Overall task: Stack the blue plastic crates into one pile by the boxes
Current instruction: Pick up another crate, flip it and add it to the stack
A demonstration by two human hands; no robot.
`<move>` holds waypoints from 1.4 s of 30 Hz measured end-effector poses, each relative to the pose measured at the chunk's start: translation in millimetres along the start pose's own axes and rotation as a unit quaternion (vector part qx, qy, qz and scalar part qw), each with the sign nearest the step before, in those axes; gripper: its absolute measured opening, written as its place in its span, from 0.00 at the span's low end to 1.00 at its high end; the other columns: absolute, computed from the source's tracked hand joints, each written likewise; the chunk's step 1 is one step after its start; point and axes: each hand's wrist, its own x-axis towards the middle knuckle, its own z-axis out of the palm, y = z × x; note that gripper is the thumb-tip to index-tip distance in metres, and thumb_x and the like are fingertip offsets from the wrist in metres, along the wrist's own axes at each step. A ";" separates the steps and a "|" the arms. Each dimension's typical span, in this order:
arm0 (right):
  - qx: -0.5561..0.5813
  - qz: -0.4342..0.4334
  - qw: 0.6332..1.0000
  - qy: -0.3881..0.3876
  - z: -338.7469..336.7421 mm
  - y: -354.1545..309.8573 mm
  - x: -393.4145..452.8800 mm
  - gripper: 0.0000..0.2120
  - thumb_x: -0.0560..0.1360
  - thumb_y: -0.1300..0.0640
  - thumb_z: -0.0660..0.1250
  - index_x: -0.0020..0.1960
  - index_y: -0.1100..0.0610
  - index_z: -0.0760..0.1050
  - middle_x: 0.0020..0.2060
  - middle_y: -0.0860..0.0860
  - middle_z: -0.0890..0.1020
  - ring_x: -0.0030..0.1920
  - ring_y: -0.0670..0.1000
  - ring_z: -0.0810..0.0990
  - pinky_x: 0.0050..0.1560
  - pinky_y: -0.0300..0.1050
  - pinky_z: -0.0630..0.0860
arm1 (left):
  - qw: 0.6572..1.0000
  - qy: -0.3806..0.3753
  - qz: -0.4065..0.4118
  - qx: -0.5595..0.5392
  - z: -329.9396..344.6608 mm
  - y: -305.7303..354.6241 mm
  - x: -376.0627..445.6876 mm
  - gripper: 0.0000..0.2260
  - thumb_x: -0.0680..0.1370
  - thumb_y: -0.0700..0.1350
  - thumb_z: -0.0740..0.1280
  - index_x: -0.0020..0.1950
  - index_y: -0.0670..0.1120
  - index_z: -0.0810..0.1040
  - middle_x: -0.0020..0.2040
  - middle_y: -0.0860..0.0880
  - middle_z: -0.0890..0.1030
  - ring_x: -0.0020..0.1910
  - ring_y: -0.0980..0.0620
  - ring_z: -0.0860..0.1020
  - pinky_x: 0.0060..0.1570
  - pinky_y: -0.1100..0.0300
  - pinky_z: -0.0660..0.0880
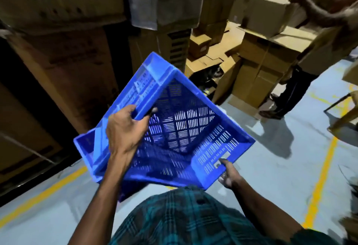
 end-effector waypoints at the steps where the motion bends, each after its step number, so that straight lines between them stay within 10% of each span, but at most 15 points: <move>1: 0.000 -0.022 1.000 -0.013 14.5 -7.0 6.2 0.08 0.76 0.53 0.68 0.54 0.54 0.75 0.42 0.49 0.80 0.41 0.50 0.79 0.46 0.46 0.77 | 1.000 0.011 -0.017 -0.004 -4.0 -11.7 9.9 0.23 0.70 0.65 0.71 0.31 0.48 0.70 0.31 0.36 0.76 0.35 0.35 0.78 0.32 0.54 0.64; 10: -0.043 -0.103 0.992 -0.051 147.9 -62.1 29.6 0.04 0.73 0.58 0.69 0.47 0.57 0.77 0.34 0.52 0.81 0.34 0.54 0.82 0.40 0.53 0.83 | 0.961 0.115 -0.251 -0.004 -34.8 -148.4 56.4 0.29 0.71 0.67 0.67 0.37 0.38 0.79 0.33 0.34 0.78 0.32 0.37 0.77 0.33 0.47 0.71; 14: -0.144 -0.105 0.975 -0.130 174.4 -85.7 54.1 0.17 0.72 0.48 0.70 0.58 0.51 0.78 0.54 0.49 0.83 0.50 0.49 0.84 0.58 0.53 0.80 | 0.934 0.151 -0.324 -0.018 -37.2 -178.5 64.1 0.27 0.74 0.63 0.68 0.33 0.38 0.74 0.27 0.43 0.69 0.27 0.45 0.66 0.28 0.53 0.62; 21: -0.127 -0.071 0.980 -0.133 273.9 -151.5 43.5 0.06 0.75 0.58 0.62 0.40 0.58 0.74 0.22 0.51 0.76 0.22 0.52 0.78 0.27 0.47 0.80 | 0.896 0.166 -0.411 -0.008 -4.8 -232.4 85.0 0.25 0.75 0.63 0.67 0.38 0.40 0.78 0.33 0.41 0.78 0.32 0.41 0.76 0.32 0.55 0.67; 25: -0.131 -0.068 0.977 -0.151 322.2 -189.5 59.6 0.10 0.77 0.61 0.57 0.37 0.58 0.69 0.25 0.53 0.74 0.16 0.50 0.73 0.20 0.37 0.74 | 0.886 0.097 -0.451 0.030 24.3 -273.5 93.7 0.20 0.80 0.54 0.65 0.51 0.36 0.80 0.44 0.33 0.81 0.44 0.33 0.80 0.42 0.49 0.73; 34: -0.255 0.032 0.947 -0.192 374.4 -205.9 131.5 0.10 0.70 0.58 0.63 0.41 0.61 0.81 0.34 0.59 0.83 0.30 0.59 0.83 0.34 0.52 0.83 | 0.800 0.089 -0.589 -0.073 87.2 -319.0 89.6 0.11 0.72 0.40 0.68 0.50 0.35 0.78 0.45 0.31 0.81 0.34 0.44 0.75 0.38 0.54 0.71; 42: -0.353 0.004 0.920 -0.171 401.3 -204.1 195.1 0.16 0.72 0.57 0.66 0.57 0.63 0.79 0.46 0.61 0.85 0.38 0.59 0.85 0.47 0.62 0.83 | 0.773 0.125 -0.618 -0.072 106.2 -343.6 78.8 0.10 0.75 0.36 0.69 0.52 0.45 0.73 0.51 0.40 0.80 0.48 0.41 0.81 0.54 0.45 0.78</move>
